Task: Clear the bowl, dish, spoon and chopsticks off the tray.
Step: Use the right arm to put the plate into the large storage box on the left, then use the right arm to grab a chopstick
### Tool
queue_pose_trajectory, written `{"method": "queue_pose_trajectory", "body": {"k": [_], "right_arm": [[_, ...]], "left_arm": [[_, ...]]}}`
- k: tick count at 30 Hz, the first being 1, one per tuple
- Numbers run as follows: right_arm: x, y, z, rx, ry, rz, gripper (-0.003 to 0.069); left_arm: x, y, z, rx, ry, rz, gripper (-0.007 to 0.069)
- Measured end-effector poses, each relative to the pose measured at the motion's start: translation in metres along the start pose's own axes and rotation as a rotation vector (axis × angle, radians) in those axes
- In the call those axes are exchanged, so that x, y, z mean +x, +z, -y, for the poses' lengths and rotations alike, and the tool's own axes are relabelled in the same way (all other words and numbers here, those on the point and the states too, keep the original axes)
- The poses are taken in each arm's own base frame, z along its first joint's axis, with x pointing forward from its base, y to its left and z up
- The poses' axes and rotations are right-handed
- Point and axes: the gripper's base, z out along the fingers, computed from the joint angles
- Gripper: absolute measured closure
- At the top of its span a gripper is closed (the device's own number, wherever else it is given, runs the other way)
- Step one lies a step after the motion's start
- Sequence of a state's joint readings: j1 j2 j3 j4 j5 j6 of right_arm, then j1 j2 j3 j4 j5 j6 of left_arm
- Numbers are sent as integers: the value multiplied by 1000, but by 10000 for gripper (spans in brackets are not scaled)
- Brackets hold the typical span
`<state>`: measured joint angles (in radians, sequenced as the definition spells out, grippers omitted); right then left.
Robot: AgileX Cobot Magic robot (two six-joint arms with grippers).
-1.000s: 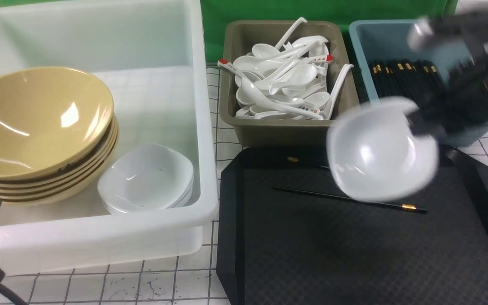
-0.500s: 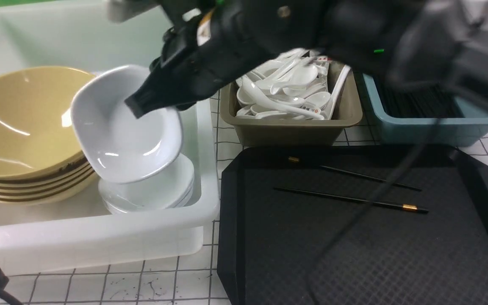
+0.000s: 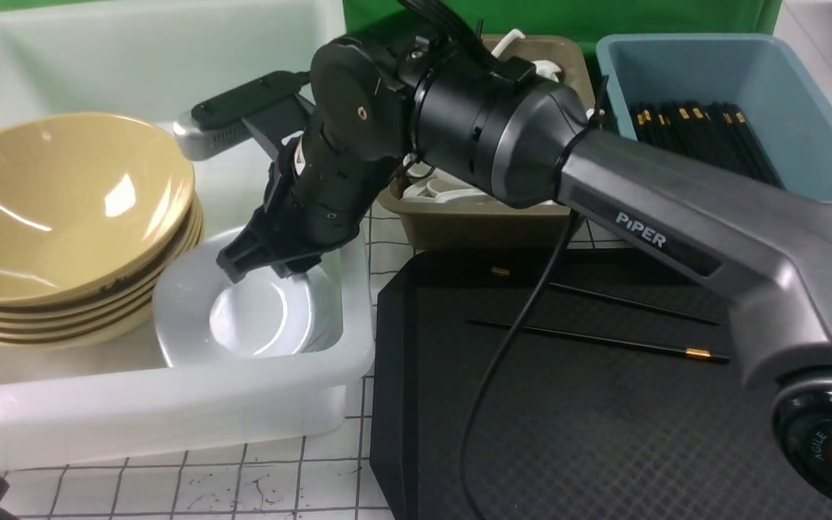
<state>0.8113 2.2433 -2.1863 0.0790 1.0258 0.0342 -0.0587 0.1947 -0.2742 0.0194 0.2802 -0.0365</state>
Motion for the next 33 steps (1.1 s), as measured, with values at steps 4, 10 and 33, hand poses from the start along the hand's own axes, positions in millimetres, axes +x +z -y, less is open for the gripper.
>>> {"method": "queue_pose_trajectory", "body": {"k": [4, 10, 33], "right_arm": [[-4, -26, -1, 8, -68, -31, 218], [-16, -138, 12, 201, -294, 89, 148], [217, -40, 191, 125, -81, -361, 312]], "left_arm": [[0, 0, 0, 0, 0, 0, 638], [0, 0, 0, 0, 0, 0, 638], [-1, 0, 0, 1, 0, 14, 638]]}}
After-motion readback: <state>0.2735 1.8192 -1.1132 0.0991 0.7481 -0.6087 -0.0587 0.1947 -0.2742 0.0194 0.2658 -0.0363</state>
